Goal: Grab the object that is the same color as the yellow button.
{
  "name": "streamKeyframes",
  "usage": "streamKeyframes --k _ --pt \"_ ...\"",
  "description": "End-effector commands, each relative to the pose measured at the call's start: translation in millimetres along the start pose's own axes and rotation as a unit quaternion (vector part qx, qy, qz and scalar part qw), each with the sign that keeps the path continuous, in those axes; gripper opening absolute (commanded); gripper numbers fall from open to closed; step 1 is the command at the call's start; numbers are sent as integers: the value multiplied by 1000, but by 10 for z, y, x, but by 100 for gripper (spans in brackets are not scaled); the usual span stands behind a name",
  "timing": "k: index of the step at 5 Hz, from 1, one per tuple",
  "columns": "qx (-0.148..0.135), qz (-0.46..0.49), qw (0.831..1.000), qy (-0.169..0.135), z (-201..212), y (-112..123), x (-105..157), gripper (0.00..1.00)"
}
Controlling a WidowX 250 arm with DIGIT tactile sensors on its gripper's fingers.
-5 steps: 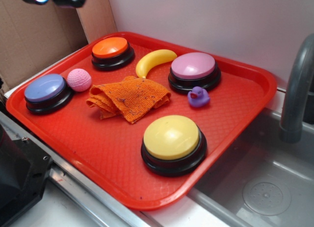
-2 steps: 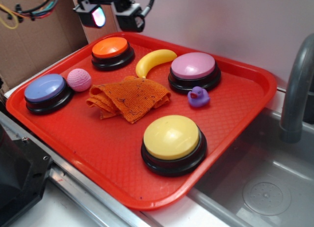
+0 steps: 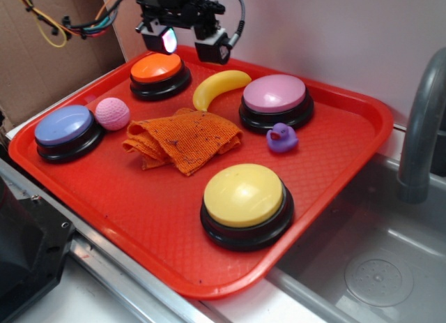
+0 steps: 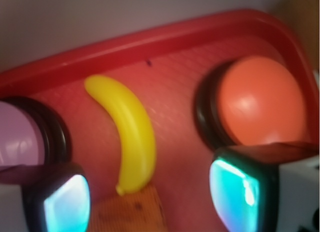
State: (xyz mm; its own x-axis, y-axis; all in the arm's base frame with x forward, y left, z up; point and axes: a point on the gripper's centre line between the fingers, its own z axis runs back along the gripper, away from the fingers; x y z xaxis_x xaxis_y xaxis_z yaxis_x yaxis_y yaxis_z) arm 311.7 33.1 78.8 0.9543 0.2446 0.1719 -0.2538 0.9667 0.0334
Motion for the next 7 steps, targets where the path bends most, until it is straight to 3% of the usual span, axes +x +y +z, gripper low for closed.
streamKeyframes --k 1,2,3,4,6,7 --pt "-14 -17 999 -45 -110 61 281 100" --pt "0 -68 995 -67 -136 -3 313 100" --pt "8 -73 996 -59 -259 2 345 100" --pt "0 -75 996 -54 -325 2 319 100" --pt "-50 -112 992 -41 -443 16 293 100" --pt "-47 -129 990 -38 -498 21 297 100"
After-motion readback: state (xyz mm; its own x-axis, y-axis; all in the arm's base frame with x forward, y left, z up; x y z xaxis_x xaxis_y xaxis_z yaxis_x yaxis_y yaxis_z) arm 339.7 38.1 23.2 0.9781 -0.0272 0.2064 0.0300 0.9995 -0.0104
